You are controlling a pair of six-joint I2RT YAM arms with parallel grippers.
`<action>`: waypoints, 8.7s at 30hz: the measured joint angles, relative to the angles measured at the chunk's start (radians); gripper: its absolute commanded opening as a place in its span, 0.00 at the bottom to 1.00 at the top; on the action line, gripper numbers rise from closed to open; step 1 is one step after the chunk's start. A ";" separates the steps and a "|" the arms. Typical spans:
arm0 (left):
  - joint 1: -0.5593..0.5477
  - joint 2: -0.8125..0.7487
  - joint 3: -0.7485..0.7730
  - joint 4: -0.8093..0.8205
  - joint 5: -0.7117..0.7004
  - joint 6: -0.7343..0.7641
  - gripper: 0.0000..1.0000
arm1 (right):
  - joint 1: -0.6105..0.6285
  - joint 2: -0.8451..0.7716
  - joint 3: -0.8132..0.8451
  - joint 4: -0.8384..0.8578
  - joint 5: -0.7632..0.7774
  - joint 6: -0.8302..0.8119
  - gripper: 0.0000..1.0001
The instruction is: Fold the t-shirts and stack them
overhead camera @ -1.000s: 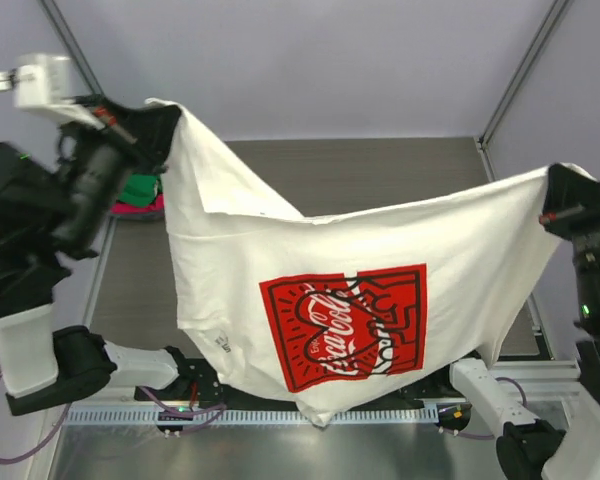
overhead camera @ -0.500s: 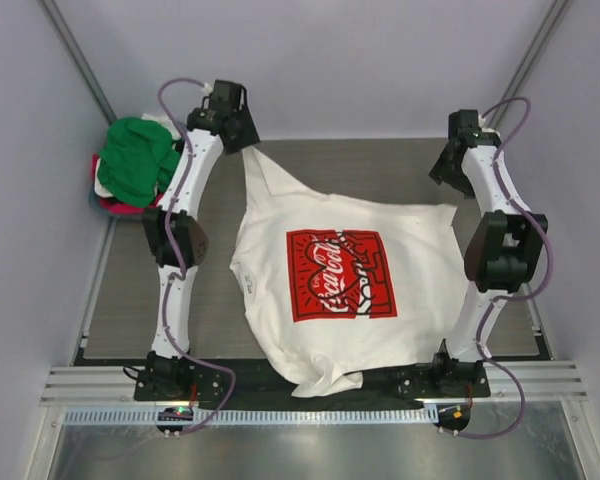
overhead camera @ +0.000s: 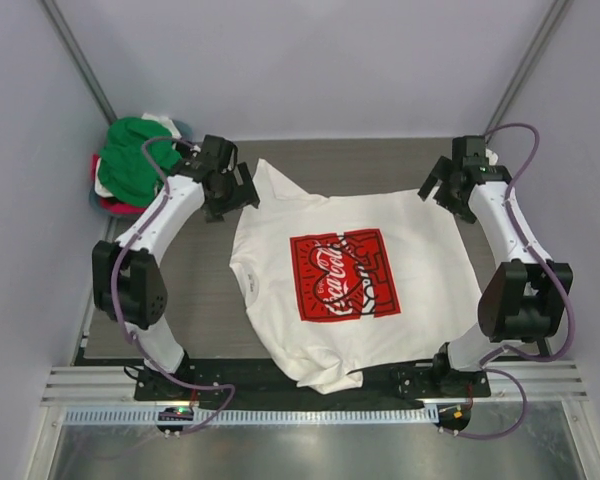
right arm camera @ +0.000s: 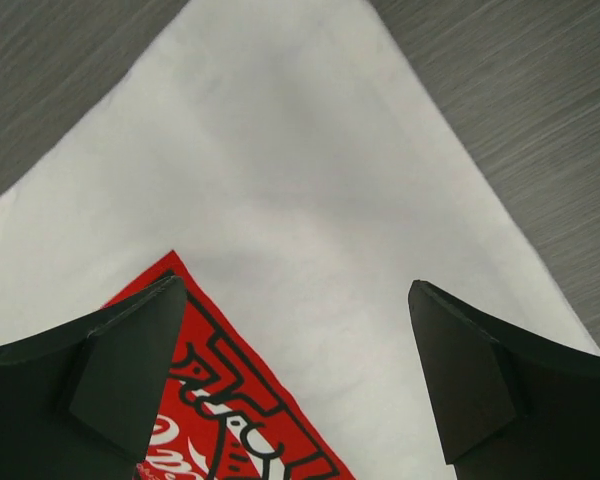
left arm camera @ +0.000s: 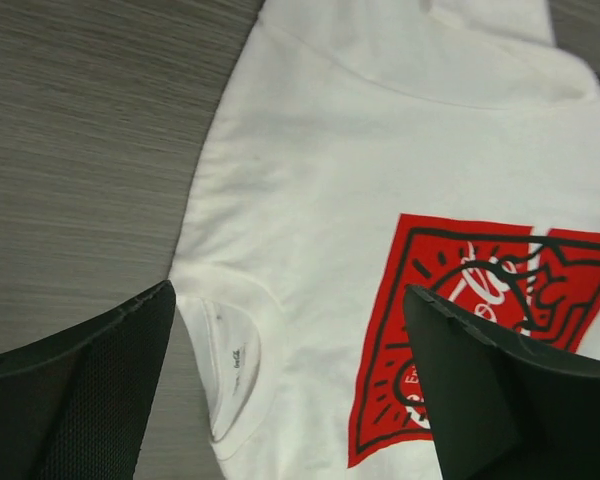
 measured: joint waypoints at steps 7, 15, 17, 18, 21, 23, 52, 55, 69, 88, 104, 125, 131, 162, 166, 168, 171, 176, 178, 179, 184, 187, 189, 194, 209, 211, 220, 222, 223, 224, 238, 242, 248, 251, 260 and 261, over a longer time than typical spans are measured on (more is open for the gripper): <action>-0.013 -0.045 -0.174 0.189 0.052 -0.066 0.77 | 0.074 -0.041 -0.277 0.099 -0.128 -0.008 0.99; -0.015 0.315 0.124 0.249 0.124 -0.142 0.75 | 0.197 -0.294 -0.456 0.117 -0.163 -0.015 0.99; -0.015 0.369 0.210 0.254 0.135 -0.159 0.72 | 0.199 -0.380 -0.492 0.125 -0.166 -0.015 0.99; -0.016 0.393 0.248 0.257 0.140 -0.164 0.72 | 0.199 -0.417 -0.510 0.126 -0.166 -0.016 0.99; -0.020 0.459 0.347 0.251 0.148 -0.181 0.69 | 0.199 -0.469 -0.543 0.117 -0.163 -0.024 0.99; -0.026 0.510 0.407 0.253 0.152 -0.185 0.66 | 0.199 -0.471 -0.545 0.102 -0.154 -0.031 0.99; -0.055 0.645 0.542 0.216 0.150 -0.237 0.18 | 0.199 -0.462 -0.526 0.068 -0.127 -0.068 0.99; -0.055 0.656 0.555 0.214 0.149 -0.242 0.00 | 0.199 -0.462 -0.526 0.068 -0.127 -0.068 0.99; -0.079 0.929 0.937 0.698 0.267 -0.553 1.00 | 0.199 -0.462 -0.526 0.069 -0.121 -0.069 0.99; -0.053 -0.111 -0.297 0.429 0.151 -0.243 1.00 | 0.253 -0.281 -0.542 0.111 -0.209 0.010 0.99; -0.028 -0.043 -0.474 0.263 0.027 -0.181 1.00 | 0.253 0.081 -0.376 0.140 -0.148 0.035 1.00; 0.102 0.405 0.456 -0.078 -0.089 0.001 1.00 | 0.169 0.591 0.323 0.009 -0.176 0.014 1.00; -0.029 -0.087 -0.074 -0.038 -0.110 -0.041 1.00 | 0.168 0.423 0.154 -0.011 -0.182 0.003 0.99; 0.043 0.351 0.106 0.043 0.010 -0.072 0.92 | 0.170 -0.291 -0.465 -0.027 -0.225 0.052 1.00; 0.061 0.346 0.096 0.043 -0.024 -0.043 0.93 | 0.170 -0.284 -0.449 -0.026 -0.225 0.045 1.00; 0.049 0.290 0.003 0.053 -0.031 -0.043 0.93 | 0.170 -0.284 -0.448 -0.024 -0.225 0.041 1.00; 0.031 0.190 -0.158 0.081 -0.029 -0.049 0.86 | 0.170 -0.284 -0.448 -0.024 -0.225 0.038 1.00; 0.023 0.133 -0.254 0.100 -0.023 -0.052 0.52 | 0.170 -0.288 -0.456 -0.022 -0.226 0.033 1.00; 0.025 0.134 -0.253 0.105 -0.023 -0.057 0.35 | 0.170 -0.291 -0.459 -0.021 -0.226 0.031 1.00; 0.027 0.136 -0.251 0.108 -0.023 -0.054 0.31 | 0.170 -0.294 -0.460 -0.021 -0.226 0.029 1.00; 0.035 0.211 -0.142 0.089 -0.023 -0.040 0.00 | 0.170 -0.301 -0.468 -0.017 -0.226 0.018 1.00; 0.045 0.277 -0.035 0.069 -0.024 -0.020 0.00 | 0.170 -0.300 -0.474 -0.017 -0.225 0.011 1.00; 0.061 0.328 0.047 0.057 -0.031 -0.006 0.00 | 0.170 -0.296 -0.474 -0.014 -0.226 0.008 1.00; 0.110 0.499 0.349 -0.036 -0.060 0.037 0.33 | 0.170 -0.249 -0.474 0.002 -0.228 0.007 1.00; -0.043 -0.245 -0.294 -0.017 -0.075 -0.039 0.65 | 0.192 -0.319 -0.497 0.028 -0.288 0.015 1.00; -0.132 -0.343 -0.401 -0.007 -0.075 -0.080 0.60 | 0.198 -0.362 -0.521 0.029 -0.297 0.016 1.00; -0.473 -0.446 -0.764 0.122 -0.047 -0.274 0.58 | 0.203 -0.521 -0.595 -0.006 -0.318 0.023 1.00; -0.507 -0.446 -0.783 0.136 -0.047 -0.305 0.57 | 0.204 -0.544 -0.595 -0.014 -0.320 0.026 1.00; -0.520 -0.446 -0.787 0.143 -0.048 -0.319 0.57 | 0.204 -0.551 -0.595 -0.016 -0.320 0.027 1.00; -0.532 -0.446 -0.790 0.155 -0.050 -0.336 0.56 | 0.204 -0.556 -0.595 -0.019 -0.322 0.027 1.00; -0.615 -0.398 -0.768 0.174 -0.100 -0.428 0.00 | 0.204 -0.562 -0.595 -0.044 -0.332 0.030 1.00; -0.693 -0.367 -0.612 0.026 -0.165 -0.470 0.00 | 0.204 -0.562 -0.595 -0.046 -0.333 0.030 1.00; -0.862 -0.250 -0.249 -0.182 -0.264 -0.531 0.20 | 0.204 -0.562 -0.595 -0.047 -0.334 0.030 1.00; -0.962 -0.146 -0.118 -0.265 -0.282 -0.558 0.50 | 0.204 -0.562 -0.595 -0.047 -0.335 0.030 1.00; -1.220 0.095 -0.013 -0.357 -0.305 -0.658 0.83 | 0.204 -0.557 -0.595 -0.048 -0.335 0.029 1.00; -1.218 0.060 -0.065 -0.348 -0.307 -0.666 0.81 | 0.204 -0.553 -0.595 -0.047 -0.335 0.029 1.00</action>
